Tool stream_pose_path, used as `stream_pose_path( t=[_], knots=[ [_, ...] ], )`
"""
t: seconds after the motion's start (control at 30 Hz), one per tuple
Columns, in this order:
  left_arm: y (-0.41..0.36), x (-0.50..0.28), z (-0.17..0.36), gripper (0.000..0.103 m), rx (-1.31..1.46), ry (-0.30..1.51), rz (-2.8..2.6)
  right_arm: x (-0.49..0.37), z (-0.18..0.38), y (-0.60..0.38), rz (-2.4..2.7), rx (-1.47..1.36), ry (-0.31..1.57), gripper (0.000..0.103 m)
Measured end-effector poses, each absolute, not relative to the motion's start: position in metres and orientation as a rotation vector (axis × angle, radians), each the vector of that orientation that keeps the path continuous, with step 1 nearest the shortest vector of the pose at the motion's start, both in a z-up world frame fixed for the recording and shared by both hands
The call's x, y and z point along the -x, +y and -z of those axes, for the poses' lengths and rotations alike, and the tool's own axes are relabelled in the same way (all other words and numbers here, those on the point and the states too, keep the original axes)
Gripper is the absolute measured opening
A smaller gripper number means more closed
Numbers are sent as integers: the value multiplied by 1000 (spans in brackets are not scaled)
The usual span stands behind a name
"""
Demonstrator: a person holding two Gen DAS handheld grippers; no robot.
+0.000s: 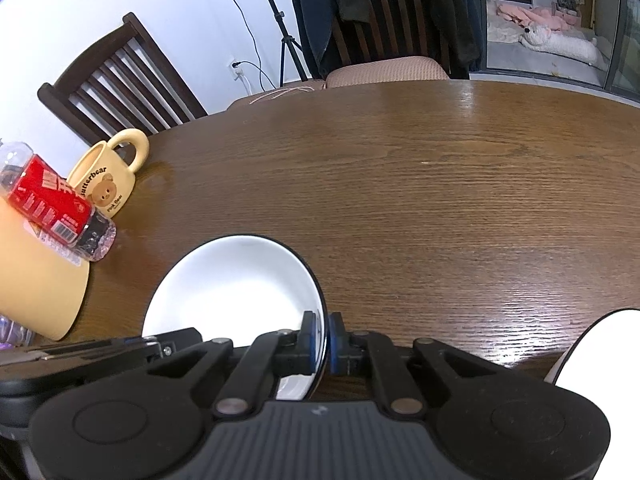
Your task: Organize plates and bowls
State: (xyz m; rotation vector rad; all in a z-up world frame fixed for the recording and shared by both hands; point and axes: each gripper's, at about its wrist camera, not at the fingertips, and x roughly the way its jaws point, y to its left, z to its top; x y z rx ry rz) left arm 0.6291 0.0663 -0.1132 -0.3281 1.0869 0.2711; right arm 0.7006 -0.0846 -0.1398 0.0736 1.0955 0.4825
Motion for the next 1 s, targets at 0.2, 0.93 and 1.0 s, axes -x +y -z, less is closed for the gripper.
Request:
stream_pose_path(
  t=[0.2,0.93,1.0],
  knots=[
    [66,-624,110,7,328,1079,-275,-695,136,-88,-490,-77,1088,6],
    [59,-579,87,7,342,1045,-306,-657,110,-93,-536,-47,1053,6],
    [57,-574,84,7,345,1039,-311,-652,106,-94,-545,-41,1045,6]
  ],
)
